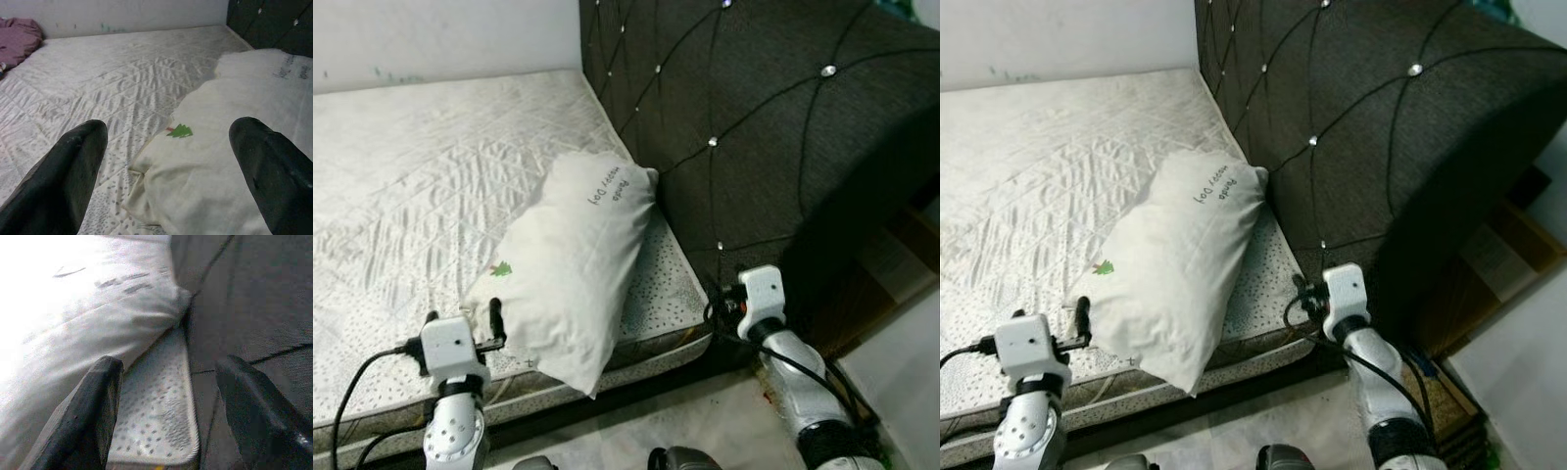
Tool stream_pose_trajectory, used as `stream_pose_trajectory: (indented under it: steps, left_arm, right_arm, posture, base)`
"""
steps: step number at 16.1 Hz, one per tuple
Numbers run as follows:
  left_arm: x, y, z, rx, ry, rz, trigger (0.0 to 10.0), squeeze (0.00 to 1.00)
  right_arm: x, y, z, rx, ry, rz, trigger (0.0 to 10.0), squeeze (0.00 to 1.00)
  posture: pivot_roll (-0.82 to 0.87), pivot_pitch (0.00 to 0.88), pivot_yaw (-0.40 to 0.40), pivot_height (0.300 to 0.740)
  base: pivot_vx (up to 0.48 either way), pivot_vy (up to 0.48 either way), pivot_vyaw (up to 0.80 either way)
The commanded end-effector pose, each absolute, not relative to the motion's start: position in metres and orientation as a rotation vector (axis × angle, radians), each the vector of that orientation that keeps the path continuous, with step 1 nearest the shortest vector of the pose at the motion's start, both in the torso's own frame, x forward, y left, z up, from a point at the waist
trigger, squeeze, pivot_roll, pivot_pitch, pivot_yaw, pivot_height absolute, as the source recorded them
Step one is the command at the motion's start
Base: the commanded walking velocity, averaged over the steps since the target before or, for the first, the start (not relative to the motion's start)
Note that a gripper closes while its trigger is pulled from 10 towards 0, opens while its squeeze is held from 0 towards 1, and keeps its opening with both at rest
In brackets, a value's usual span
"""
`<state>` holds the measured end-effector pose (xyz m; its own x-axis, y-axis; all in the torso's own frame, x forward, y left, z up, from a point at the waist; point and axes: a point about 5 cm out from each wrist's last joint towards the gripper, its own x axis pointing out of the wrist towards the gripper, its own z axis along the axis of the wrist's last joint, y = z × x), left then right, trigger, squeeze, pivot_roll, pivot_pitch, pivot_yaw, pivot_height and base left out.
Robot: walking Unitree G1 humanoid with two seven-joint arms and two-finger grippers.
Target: Clean up the room
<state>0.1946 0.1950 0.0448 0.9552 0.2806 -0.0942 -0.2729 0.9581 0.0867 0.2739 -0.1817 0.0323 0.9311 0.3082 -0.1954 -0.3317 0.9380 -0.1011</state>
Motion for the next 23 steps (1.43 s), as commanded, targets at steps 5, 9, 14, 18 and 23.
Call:
stream_pose_trajectory:
  steps: [5,9,14,18,23]
  left_arm:
    - [0.193,0.191,0.077,0.114,0.033,0.247,10.0,0.0]
    - [0.197,0.189,0.106,0.16,-0.019,0.147,10.0,0.0]
    - [0.226,0.192,0.131,0.2,-0.104,-0.018,10.0,0.0]
    - [0.226,0.163,0.115,0.123,-0.033,-0.115,10.0,0.0]
    - [0.226,0.179,0.119,0.123,-0.076,0.058,10.0,0.0]
  right_arm:
    - [0.262,-0.18,0.047,-0.207,0.171,0.569,10.0,0.0]
    - [0.253,-0.195,0.059,-0.149,0.148,0.482,10.0,0.0]
    - [0.278,-0.153,0.079,-0.127,0.103,0.6,10.0,0.0]
    - [0.292,-0.149,0.077,-0.138,0.133,0.52,10.0,0.0]
    - [0.297,-0.171,0.088,-0.037,0.051,0.275,10.0,0.0]
  posture:
    - [0.03,0.005,-0.05,0.74]
    - [0.04,0.115,-0.027,0.74]
    - [0.03,0.134,0.017,0.74]
    - [0.01,0.093,0.021,0.74]
    - [0.04,0.058,-0.02,0.74]
  base:
    - [0.0,0.0,0.0]
    - [0.0,0.0,0.0]
    - [0.0,0.0,0.0]
    - [0.0,0.0,0.0]
    - [0.0,0.0,0.0]
